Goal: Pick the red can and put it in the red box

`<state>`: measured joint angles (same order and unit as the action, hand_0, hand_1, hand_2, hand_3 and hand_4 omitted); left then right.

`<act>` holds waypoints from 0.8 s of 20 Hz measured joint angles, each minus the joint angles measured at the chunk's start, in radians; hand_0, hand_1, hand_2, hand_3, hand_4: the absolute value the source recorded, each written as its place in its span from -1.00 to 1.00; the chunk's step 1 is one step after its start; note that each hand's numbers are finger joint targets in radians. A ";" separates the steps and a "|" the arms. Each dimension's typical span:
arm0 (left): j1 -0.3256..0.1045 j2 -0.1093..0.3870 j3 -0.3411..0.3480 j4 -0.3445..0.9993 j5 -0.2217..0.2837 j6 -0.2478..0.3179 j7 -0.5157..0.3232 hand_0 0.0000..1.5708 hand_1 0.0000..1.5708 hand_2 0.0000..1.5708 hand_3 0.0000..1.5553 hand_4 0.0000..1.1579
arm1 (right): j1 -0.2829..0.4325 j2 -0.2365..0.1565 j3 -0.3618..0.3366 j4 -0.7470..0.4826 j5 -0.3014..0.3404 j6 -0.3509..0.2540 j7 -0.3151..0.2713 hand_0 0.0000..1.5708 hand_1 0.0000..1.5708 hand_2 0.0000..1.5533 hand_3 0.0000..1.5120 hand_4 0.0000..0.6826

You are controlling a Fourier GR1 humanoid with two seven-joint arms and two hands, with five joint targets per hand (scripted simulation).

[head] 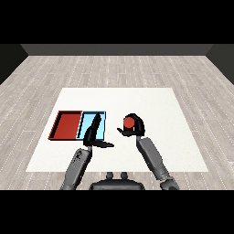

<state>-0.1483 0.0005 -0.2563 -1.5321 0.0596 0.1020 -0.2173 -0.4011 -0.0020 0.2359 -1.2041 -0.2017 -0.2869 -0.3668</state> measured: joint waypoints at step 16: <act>-0.116 0.000 -0.160 0.097 0.036 0.144 0.023 -1.00 -1.00 -1.00 -1.00 -1.00 | -0.027 0.001 0.147 -0.066 -0.047 -0.068 -0.005 0.80 0.80 0.84 0.85 0.82</act>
<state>-0.2645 0.0001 -0.4160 -1.4352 0.0955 0.2458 -0.1944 -0.4286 -0.0009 0.3831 -1.2696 -0.2490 -0.3547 -0.3717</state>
